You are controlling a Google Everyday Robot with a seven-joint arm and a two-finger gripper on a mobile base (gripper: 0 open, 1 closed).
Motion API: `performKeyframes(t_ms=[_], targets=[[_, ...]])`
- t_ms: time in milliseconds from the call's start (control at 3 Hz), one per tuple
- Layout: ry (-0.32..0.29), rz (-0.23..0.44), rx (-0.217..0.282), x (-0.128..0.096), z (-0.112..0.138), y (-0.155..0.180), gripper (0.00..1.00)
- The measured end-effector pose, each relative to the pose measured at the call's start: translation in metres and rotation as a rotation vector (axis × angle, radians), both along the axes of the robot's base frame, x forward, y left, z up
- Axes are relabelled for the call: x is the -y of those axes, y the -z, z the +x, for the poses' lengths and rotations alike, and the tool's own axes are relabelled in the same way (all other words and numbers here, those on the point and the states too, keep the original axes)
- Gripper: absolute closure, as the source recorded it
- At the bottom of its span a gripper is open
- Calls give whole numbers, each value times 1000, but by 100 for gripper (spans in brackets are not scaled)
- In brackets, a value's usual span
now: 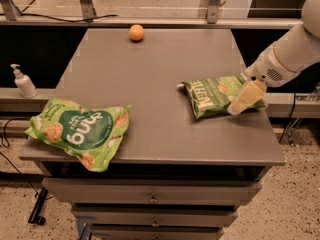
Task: Move green jalapeno chip bag near orange
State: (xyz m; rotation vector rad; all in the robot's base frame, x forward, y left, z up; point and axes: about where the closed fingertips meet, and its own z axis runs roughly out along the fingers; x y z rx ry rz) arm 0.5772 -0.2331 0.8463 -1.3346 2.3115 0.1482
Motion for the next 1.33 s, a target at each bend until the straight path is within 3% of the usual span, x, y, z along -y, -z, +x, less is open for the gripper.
performKeyframes(t_ms=[1000, 1333], targets=[[55, -7, -39, 12, -6, 3, 87], [51, 25, -1, 4, -2, -27, 100]])
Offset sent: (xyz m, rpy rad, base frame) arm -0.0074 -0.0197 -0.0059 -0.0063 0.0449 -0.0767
